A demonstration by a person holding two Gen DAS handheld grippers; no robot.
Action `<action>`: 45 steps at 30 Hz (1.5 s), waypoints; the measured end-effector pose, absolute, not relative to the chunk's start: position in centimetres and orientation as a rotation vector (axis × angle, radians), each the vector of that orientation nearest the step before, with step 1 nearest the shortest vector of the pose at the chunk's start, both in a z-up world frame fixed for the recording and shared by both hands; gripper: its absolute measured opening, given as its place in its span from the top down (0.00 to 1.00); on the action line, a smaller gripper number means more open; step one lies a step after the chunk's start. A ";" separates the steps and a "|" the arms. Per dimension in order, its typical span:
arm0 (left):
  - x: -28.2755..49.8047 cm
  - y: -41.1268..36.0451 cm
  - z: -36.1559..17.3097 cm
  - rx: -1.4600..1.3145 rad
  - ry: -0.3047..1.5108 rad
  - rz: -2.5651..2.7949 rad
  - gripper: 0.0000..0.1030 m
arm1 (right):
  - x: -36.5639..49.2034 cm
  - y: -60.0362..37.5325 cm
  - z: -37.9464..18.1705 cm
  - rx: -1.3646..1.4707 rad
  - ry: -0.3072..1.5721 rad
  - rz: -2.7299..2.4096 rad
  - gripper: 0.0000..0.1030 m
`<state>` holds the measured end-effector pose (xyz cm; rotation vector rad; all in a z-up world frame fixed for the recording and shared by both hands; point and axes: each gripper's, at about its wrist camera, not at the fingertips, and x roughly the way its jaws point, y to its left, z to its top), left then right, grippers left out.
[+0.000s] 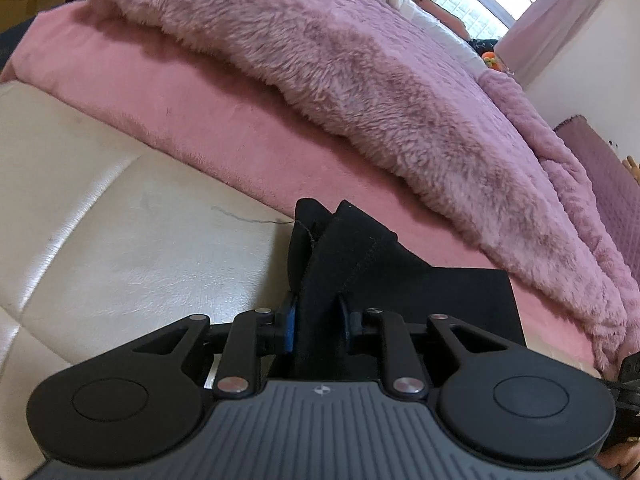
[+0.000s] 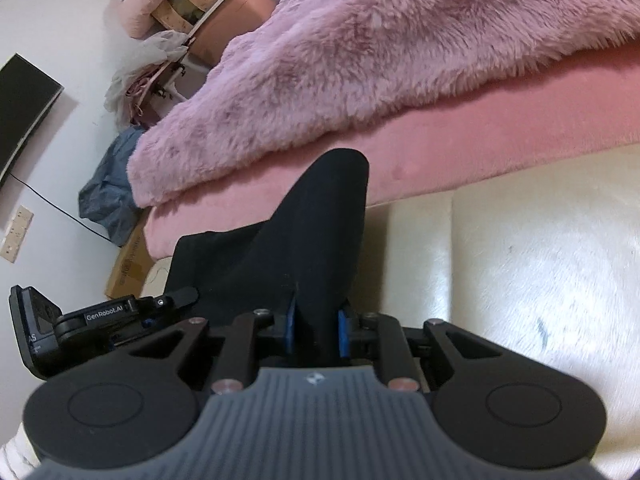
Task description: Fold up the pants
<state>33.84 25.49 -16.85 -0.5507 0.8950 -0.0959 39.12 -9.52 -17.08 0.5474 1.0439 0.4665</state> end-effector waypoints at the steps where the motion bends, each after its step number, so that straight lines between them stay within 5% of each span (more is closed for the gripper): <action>1: 33.9 25.6 -17.2 -0.555 0.891 -0.098 0.74 | 39.4 -9.6 -17.5 0.545 1.049 0.459 0.85; 5: 34.0 25.7 -17.8 -0.524 0.874 -0.091 0.52 | 39.7 -10.0 -19.0 0.553 1.061 0.436 0.84; 10: 33.8 25.8 -17.3 -0.522 0.879 -0.072 0.47 | 39.6 -10.0 -18.8 0.533 1.054 0.437 0.84; 14: 32.7 24.6 -14.6 -0.405 0.846 -0.032 0.48 | 39.3 -9.7 -17.2 0.474 1.060 0.400 0.70; 19: 30.9 23.5 -9.4 -0.321 0.787 0.010 0.47 | 37.5 -9.4 -12.8 0.342 0.979 0.416 0.66; 30: 21.4 17.8 4.1 -0.059 0.568 0.100 0.25 | 27.9 -7.9 2.5 0.056 0.625 0.478 0.19; 33: 18.6 15.9 6.5 0.005 0.493 0.123 0.11 | 24.2 -8.2 5.9 -0.004 0.505 0.473 0.20; 45: 9.8 11.1 9.6 0.060 0.409 0.185 0.08 | 9.4 -10.6 12.8 -0.060 0.287 0.333 0.20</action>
